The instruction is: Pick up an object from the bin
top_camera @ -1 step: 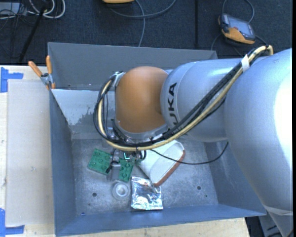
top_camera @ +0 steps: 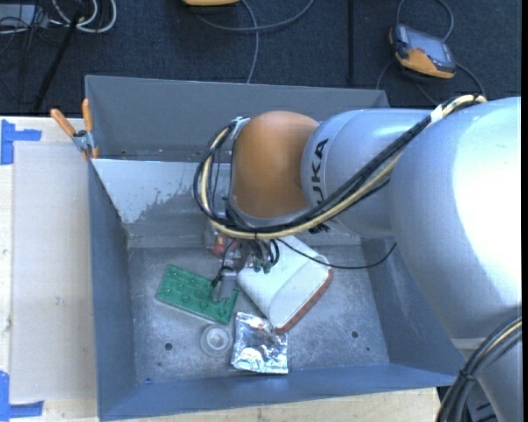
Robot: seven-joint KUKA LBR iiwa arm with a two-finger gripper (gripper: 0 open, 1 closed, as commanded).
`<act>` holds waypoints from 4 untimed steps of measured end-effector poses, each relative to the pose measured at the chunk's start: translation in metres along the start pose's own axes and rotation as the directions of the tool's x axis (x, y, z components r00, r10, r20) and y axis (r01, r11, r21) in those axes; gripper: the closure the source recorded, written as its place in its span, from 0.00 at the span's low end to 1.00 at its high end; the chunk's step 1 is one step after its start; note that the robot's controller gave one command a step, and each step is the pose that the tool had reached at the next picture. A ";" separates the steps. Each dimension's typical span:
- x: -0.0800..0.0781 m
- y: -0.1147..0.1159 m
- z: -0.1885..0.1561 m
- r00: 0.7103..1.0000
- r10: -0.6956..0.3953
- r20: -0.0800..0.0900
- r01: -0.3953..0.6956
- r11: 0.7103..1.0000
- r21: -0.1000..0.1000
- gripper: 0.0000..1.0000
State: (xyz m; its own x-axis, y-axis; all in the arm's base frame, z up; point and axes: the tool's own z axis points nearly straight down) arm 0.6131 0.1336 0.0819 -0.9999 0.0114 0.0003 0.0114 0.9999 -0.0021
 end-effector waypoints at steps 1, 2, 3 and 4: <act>0.032 0.043 0.012 0.937 -0.348 0.000 0.348 0.937 -0.003 0.00; 0.030 0.042 0.008 0.940 -0.342 0.003 0.342 0.940 -0.002 1.00; 0.087 0.060 -0.084 0.931 -0.366 0.006 0.366 0.931 -0.003 1.00; 0.046 0.045 -0.192 0.926 -0.376 0.012 0.376 0.926 -0.001 1.00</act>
Offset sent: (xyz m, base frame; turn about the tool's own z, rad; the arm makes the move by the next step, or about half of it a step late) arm -0.0317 0.0425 -0.0119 -0.3546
